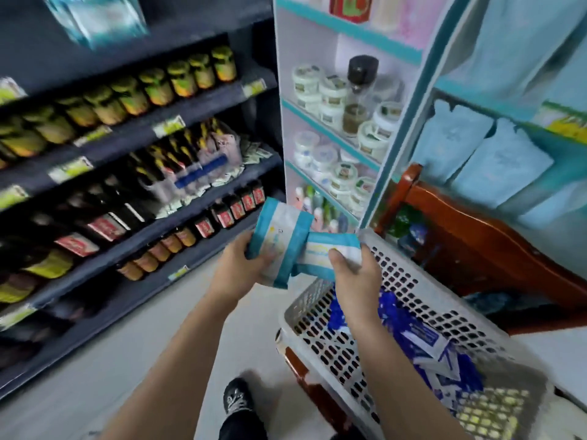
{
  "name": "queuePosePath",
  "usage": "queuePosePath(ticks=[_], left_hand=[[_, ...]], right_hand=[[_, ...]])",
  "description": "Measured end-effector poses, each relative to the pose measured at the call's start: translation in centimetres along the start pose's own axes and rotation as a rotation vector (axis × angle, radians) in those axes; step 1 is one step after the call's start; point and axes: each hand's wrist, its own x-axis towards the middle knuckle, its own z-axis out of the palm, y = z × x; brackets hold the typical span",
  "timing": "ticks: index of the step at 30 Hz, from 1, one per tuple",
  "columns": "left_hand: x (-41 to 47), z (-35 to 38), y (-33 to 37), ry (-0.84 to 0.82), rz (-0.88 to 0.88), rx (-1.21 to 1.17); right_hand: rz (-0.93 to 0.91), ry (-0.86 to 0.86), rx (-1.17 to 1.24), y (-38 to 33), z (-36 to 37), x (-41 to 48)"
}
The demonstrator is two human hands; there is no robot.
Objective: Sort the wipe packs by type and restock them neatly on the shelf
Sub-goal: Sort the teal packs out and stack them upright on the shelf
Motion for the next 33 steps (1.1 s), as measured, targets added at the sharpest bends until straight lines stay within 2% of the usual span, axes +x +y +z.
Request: queuePosePath(ticks=[9, 13, 21, 25, 33], left_hand=[[6.4, -17.2, 0.2, 0.197, 0.071, 0.045], [9.1, -22.8, 0.5, 0.229, 0.107, 0.03], [17.6, -29.3, 2.4, 0.232, 0.217, 0.121], [22.8, -31.6, 5.0, 0.23, 0.31, 0.187], [31.1, -36.2, 9.4, 0.308, 0.297, 0.273]], right_hand=[[-0.181, -0.137, 0.073, -8.8, 16.2, 1.2], [-0.251, -0.15, 0.118, -11.8, 22.2, 2.2], [-0.328, -0.195, 0.134, -16.7, 31.2, 8.2], [-0.354, -0.316, 0.207, -20.0, 35.0, 12.5], [-0.308, -0.508, 0.2, -25.7, 41.8, 20.2]])
